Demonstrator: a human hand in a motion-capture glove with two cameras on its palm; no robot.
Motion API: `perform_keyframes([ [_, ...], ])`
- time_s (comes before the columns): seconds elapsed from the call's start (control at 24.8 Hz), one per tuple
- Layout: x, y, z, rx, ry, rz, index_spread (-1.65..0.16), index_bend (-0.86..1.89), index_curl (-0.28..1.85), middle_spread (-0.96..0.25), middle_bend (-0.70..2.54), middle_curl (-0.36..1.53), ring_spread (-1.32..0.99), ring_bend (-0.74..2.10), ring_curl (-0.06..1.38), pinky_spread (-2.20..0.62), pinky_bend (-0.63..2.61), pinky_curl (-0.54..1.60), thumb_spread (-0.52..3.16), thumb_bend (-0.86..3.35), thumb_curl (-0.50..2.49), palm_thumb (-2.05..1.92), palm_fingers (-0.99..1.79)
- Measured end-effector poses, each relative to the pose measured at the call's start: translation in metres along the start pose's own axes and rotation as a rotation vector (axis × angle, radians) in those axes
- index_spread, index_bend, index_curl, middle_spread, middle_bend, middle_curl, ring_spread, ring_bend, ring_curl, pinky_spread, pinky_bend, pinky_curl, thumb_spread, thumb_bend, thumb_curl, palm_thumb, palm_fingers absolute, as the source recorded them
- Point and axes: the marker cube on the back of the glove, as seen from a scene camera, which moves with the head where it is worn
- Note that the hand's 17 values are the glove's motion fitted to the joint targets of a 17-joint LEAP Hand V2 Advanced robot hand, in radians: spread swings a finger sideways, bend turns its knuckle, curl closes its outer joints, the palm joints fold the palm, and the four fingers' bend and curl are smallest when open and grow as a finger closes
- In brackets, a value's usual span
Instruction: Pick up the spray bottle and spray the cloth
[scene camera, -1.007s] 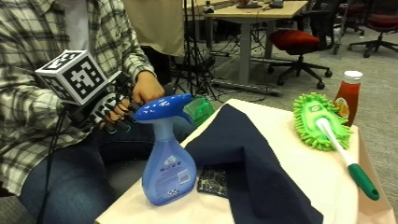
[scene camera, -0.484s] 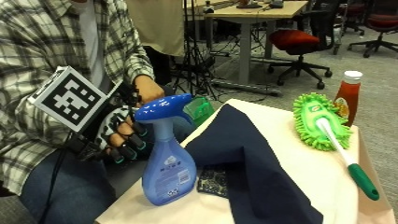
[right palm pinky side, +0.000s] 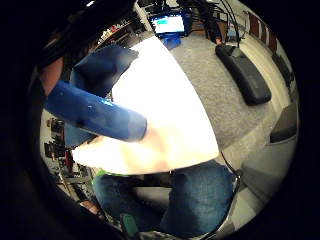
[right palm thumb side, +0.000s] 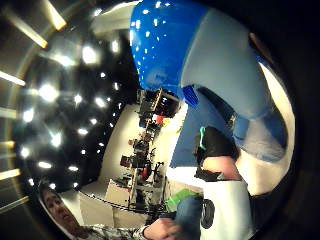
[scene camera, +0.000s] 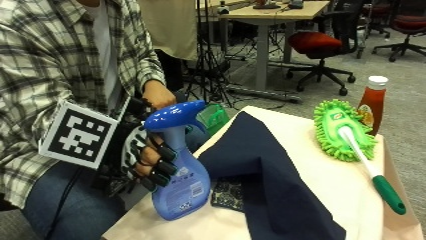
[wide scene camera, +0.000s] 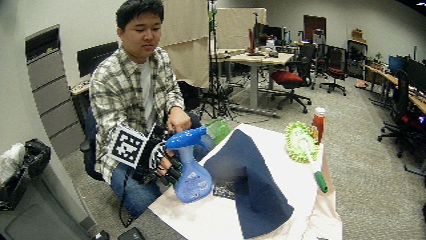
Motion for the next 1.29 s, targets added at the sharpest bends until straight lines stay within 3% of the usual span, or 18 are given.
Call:
perform_keyframes([
  [0.68, 0.006, -0.027, 0.021, 0.188, -0.264, 0.053, -0.25, 0.2, 0.35, -0.06, 0.34, 0.38, -0.09, 0.47, 0.32, 0.11, 0.15, 0.28, 0.89, 0.06, 0.54, 0.93, 0.99],
  [1.01, 0.008, -0.04, 0.029, 0.305, -0.299, 0.006, -0.26, 0.17, 0.4, -0.13, 0.46, 0.45, -0.16, 0.53, 0.38, 0.02, 0.27, 0.33, 0.63, 0.05, 0.6, 1.07, 1.3],
  [1.29, 0.008, -0.05, 0.033, 0.331, -0.29, -0.014, -0.26, 0.24, 0.46, -0.14, 0.54, 0.49, -0.19, 0.58, 0.43, -0.07, 0.36, 0.4, 0.46, 0.01, 0.66, 1.1, 1.37],
])
